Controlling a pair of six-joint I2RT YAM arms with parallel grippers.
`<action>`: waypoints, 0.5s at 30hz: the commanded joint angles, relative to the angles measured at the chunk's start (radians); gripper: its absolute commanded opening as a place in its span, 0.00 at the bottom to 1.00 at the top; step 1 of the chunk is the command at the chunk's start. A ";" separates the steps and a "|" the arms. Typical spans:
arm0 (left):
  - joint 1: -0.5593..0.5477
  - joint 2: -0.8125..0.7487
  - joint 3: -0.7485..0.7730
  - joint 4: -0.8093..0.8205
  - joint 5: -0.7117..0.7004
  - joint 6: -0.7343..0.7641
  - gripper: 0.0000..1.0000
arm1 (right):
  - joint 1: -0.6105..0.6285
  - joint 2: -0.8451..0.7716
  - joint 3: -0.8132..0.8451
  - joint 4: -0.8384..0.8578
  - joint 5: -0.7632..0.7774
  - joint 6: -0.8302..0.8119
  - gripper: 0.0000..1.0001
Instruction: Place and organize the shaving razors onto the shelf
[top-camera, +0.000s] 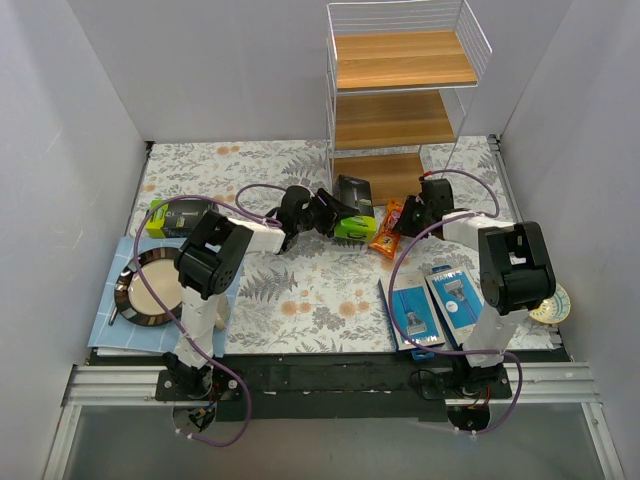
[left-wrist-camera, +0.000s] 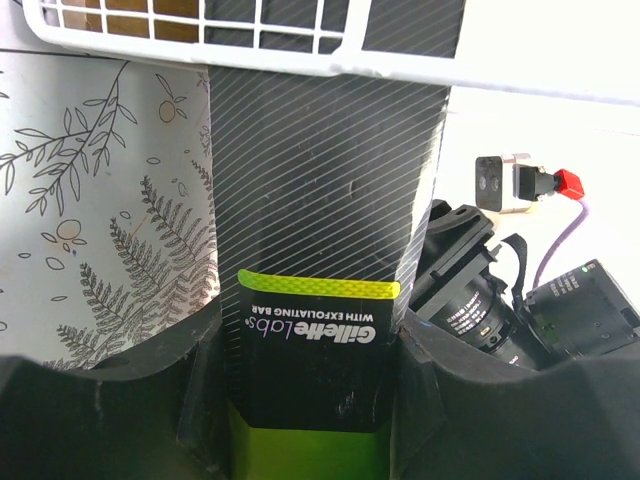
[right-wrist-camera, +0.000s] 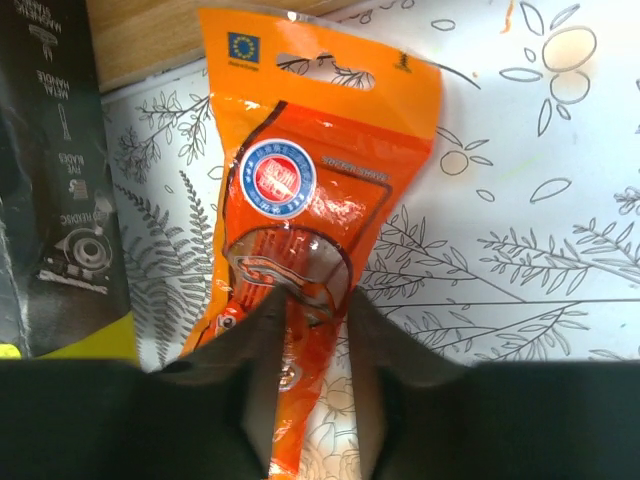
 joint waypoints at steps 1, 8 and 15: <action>0.012 0.031 0.018 -0.108 -0.076 -0.146 0.41 | -0.021 0.007 0.022 -0.058 0.062 -0.037 0.28; 0.011 0.035 0.044 -0.112 -0.073 -0.140 0.40 | -0.117 -0.081 0.022 -0.155 0.164 -0.161 0.26; -0.002 0.034 0.043 -0.221 -0.108 -0.206 0.39 | -0.223 -0.134 0.019 -0.224 0.236 -0.284 0.26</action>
